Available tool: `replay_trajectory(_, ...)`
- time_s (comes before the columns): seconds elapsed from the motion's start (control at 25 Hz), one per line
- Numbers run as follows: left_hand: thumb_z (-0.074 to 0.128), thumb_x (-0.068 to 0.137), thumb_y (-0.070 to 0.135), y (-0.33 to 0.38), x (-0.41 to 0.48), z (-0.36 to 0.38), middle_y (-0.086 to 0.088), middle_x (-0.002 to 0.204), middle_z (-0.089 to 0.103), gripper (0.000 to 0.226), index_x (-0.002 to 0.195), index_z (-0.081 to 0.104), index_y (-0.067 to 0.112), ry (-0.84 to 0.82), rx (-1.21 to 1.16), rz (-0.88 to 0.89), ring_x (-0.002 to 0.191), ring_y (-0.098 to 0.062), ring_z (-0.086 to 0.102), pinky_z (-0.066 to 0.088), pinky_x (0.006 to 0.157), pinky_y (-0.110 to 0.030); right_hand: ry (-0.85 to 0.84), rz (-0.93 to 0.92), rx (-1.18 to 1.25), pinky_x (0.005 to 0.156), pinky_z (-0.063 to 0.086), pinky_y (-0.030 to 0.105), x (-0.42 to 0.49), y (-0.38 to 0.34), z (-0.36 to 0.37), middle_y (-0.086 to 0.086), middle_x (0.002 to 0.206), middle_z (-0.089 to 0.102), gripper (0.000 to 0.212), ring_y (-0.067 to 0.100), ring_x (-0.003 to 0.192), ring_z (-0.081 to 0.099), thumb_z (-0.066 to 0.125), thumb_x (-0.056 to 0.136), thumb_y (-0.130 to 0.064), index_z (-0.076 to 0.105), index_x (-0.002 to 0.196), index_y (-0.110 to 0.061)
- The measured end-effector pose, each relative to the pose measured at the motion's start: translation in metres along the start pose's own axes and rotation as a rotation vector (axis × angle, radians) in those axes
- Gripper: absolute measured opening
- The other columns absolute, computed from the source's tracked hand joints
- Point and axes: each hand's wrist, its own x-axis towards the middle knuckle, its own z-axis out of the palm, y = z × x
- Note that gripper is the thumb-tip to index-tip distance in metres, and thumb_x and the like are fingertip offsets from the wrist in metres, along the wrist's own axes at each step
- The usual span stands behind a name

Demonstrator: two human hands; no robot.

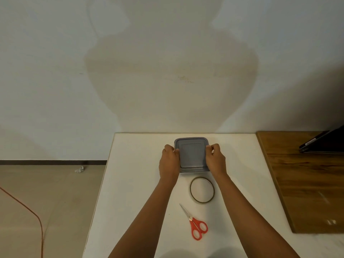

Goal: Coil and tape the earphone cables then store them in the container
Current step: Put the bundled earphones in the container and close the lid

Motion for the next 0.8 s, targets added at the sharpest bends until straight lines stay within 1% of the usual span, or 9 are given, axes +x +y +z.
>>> replay_trajectory(0.12, 0.034, 0.101, 0.015, 0.0, 0.0, 0.004, -0.013, 0.103, 0.055, 0.02, 0.107, 0.047, 0.001, -0.009, -0.032, 0.018, 0.08, -0.021, 0.05, 0.038, 0.066, -0.03, -0.001, 0.121, 0.152, 0.069, 0.041, 0.035, 0.002, 0.002, 0.004, 0.005, 0.084, 0.053, 0.025, 0.022, 0.077, 0.05, 0.039, 0.097, -0.034, 0.045, 0.095, -0.01)
replay_trajectory(0.16, 0.033, 0.101, 0.012, 0.002, 0.001, 0.005, -0.014, 0.103, 0.054, 0.019, 0.108, 0.045, 0.0, -0.019, -0.051, 0.001, 0.08, -0.022, 0.05, 0.038, 0.066, -0.031, -0.003, 0.142, 0.166, 0.067, 0.04, 0.035, 0.003, 0.002, 0.005, 0.004, 0.083, 0.052, 0.026, 0.021, 0.075, 0.049, 0.039, 0.096, -0.035, 0.045, 0.094, -0.01)
replay_trajectory(0.24, 0.031, 0.1, 0.012, 0.005, 0.005, 0.007, -0.015, 0.098, 0.054, 0.019, 0.107, 0.042, -0.001, -0.038, -0.097, -0.057, 0.075, -0.021, 0.049, 0.037, 0.06, -0.029, 0.007, 0.161, 0.148, 0.067, 0.039, 0.035, 0.005, 0.002, 0.009, 0.004, 0.08, 0.051, 0.033, 0.02, 0.074, 0.048, 0.035, 0.095, -0.039, 0.048, 0.089, -0.009)
replay_trajectory(0.32, 0.029, 0.101, 0.018, 0.004, 0.01, 0.011, -0.013, 0.088, 0.053, 0.019, 0.103, 0.039, 0.002, -0.049, -0.098, -0.076, 0.07, -0.02, 0.049, 0.037, 0.054, -0.027, 0.03, 0.193, 0.101, 0.07, 0.041, 0.036, 0.008, -0.001, 0.01, 0.005, 0.083, 0.055, 0.043, 0.022, 0.078, 0.051, 0.029, 0.094, -0.043, 0.054, 0.089, -0.008)
replay_trajectory(0.36, 0.028, 0.101, 0.021, 0.004, 0.012, 0.013, -0.012, 0.085, 0.053, 0.021, 0.102, 0.039, 0.003, -0.045, -0.096, -0.074, 0.07, -0.023, 0.05, 0.039, 0.056, -0.03, 0.035, 0.226, 0.081, 0.073, 0.042, 0.037, 0.01, -0.003, 0.011, 0.006, 0.086, 0.058, 0.047, 0.023, 0.082, 0.054, 0.026, 0.094, -0.044, 0.057, 0.09, -0.009)
replay_trajectory(0.44, 0.025, 0.102, 0.032, 0.005, 0.017, 0.018, -0.01, 0.082, 0.053, 0.034, 0.105, 0.042, 0.002, -0.012, -0.091, -0.096, 0.074, -0.027, 0.053, 0.041, 0.063, -0.034, 0.013, 0.298, 0.057, 0.082, 0.046, 0.04, 0.015, -0.008, 0.013, 0.007, 0.095, 0.061, 0.054, 0.026, 0.089, 0.056, 0.02, 0.092, -0.048, 0.059, 0.096, -0.011)
replay_trajectory(0.52, 0.02, 0.102, 0.042, 0.005, 0.021, 0.021, -0.007, 0.085, 0.052, 0.045, 0.108, 0.045, 0.005, 0.005, -0.06, -0.105, 0.077, -0.026, 0.051, 0.038, 0.067, -0.035, -0.012, 0.329, 0.028, 0.085, 0.047, 0.042, 0.02, -0.008, 0.014, 0.007, 0.099, 0.061, 0.063, 0.027, 0.092, 0.057, 0.016, 0.09, -0.056, 0.06, 0.101, -0.011)
replay_trajectory(0.64, 0.02, 0.103, 0.038, 0.002, 0.022, 0.021, -0.007, 0.086, 0.054, 0.042, 0.108, 0.044, 0.004, -0.009, -0.045, -0.051, 0.076, -0.023, 0.051, 0.037, 0.066, -0.034, -0.013, 0.31, -0.041, 0.075, 0.044, 0.037, 0.02, -0.005, 0.014, 0.005, 0.085, 0.058, 0.072, 0.026, 0.085, 0.056, 0.013, 0.088, -0.07, 0.057, 0.089, -0.013)
replay_trajectory(0.8, 0.022, 0.104, 0.033, -0.001, 0.025, 0.022, -0.009, 0.085, 0.055, 0.036, 0.104, 0.044, 0.004, -0.013, -0.059, -0.017, 0.074, -0.024, 0.051, 0.037, 0.066, -0.033, 0.069, 0.179, -0.081, 0.064, 0.041, 0.033, 0.019, 0.001, 0.016, 0.002, 0.072, 0.055, 0.068, 0.023, 0.073, 0.054, 0.018, 0.09, -0.068, 0.052, 0.073, -0.011)
